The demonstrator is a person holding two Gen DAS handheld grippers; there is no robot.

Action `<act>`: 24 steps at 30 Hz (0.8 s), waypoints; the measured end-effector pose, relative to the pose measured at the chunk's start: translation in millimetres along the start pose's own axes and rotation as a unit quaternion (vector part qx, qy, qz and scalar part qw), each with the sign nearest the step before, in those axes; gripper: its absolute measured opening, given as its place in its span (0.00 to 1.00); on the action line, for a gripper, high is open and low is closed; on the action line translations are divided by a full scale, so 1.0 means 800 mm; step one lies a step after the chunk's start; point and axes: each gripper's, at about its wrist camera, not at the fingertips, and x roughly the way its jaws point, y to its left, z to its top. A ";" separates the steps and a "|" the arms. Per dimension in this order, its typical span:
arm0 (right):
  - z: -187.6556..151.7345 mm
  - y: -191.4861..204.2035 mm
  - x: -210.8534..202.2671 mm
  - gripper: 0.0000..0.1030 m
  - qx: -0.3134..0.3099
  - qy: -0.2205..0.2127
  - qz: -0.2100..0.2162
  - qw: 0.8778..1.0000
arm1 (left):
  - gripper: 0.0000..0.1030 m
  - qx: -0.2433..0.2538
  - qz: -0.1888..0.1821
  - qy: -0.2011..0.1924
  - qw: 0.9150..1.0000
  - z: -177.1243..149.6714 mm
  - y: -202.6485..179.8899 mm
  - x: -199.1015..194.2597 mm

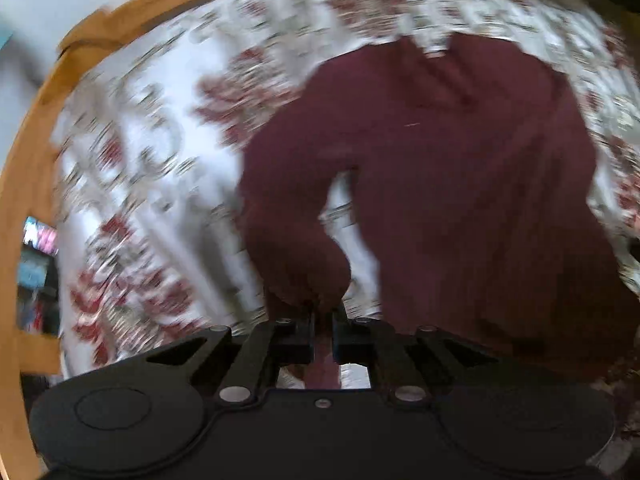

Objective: Fold small clothes

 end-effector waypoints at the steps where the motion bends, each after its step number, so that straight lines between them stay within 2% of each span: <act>1: 0.003 0.000 -0.003 1.00 -0.001 -0.003 0.000 1.000 | 0.07 0.009 -0.010 -0.003 1.000 0.006 -0.014 -0.003; 7: 0.014 -0.011 -0.010 1.00 0.004 -0.018 -0.016 1.000 | 0.07 0.040 -0.102 -0.022 0.994 0.045 -0.100 0.002; 12: 0.012 -0.036 -0.001 1.00 0.021 -0.021 -0.047 0.998 | 0.15 0.088 -0.122 0.015 0.989 0.075 -0.172 0.051; 16: 0.005 -0.052 0.012 1.00 0.039 -0.003 -0.066 0.997 | 0.20 0.075 -0.139 0.022 0.987 0.085 -0.201 0.090; 19: -0.005 -0.055 0.023 1.00 0.046 0.015 -0.064 0.997 | 0.36 0.072 -0.150 0.011 0.986 0.082 -0.204 0.101; 21: -0.011 -0.051 0.029 1.00 0.046 0.024 -0.056 0.997 | 0.53 0.069 -0.156 -0.001 0.985 0.084 -0.198 0.103; 24: -0.019 -0.034 0.035 1.00 0.039 0.028 -0.027 0.998 | 0.63 0.053 -0.168 -0.041 0.984 0.070 -0.169 0.084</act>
